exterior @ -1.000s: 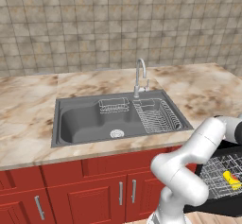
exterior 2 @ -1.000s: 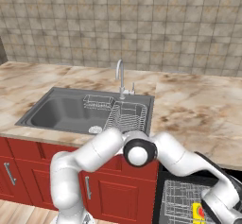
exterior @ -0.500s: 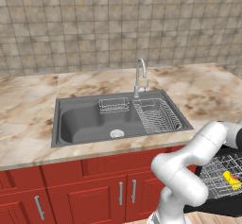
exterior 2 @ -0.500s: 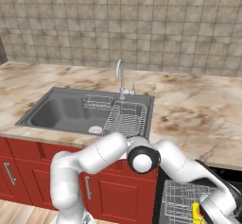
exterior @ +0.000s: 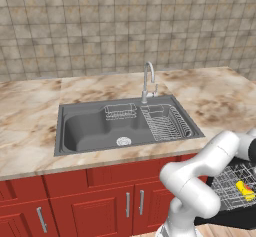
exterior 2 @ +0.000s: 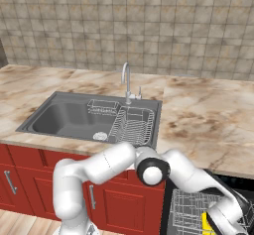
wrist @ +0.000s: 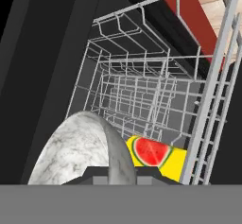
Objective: Pick up the cup and bowl from the counter, place them in the dishwasher, and close the dishwasher door.
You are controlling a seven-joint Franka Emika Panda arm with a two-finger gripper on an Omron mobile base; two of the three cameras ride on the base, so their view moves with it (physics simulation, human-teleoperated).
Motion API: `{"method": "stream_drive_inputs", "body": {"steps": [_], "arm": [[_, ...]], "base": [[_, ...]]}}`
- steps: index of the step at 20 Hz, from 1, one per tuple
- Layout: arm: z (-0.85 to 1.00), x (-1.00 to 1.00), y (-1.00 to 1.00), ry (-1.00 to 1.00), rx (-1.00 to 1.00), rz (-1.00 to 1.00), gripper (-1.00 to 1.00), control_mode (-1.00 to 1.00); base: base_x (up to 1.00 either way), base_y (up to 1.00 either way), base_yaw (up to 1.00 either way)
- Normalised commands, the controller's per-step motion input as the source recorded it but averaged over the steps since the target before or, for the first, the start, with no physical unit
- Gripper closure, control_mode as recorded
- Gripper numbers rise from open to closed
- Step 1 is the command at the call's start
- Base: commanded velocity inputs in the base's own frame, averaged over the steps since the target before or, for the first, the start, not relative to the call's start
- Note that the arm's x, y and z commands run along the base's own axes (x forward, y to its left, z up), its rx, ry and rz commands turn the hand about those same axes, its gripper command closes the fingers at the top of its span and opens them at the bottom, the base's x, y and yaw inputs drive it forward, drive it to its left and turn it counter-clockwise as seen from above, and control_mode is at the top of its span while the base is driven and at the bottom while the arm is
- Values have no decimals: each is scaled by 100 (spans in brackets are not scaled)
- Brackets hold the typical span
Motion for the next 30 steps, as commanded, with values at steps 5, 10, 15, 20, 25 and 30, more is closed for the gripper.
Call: {"method": "stream_drive_inputs", "body": {"steps": [5,10,15,20,25,30], "arm": [[-49,18,-2,-2,-1,-1,100,-100],[-61,0,0,0,-1,0,100,-100],[-48,0,-5,-2,-3,0,100,-100],[-35,0,-9,-4,-4,0,100,-100],[-28,-1,-8,-5,-3,0,-100,-100],[-2,-41,-24,-15,-4,0,-100,-100]], "base": [[0,0,0],[0,0,0],[0,0,0],[0,0,0],[0,0,0],[0,0,0]]}}
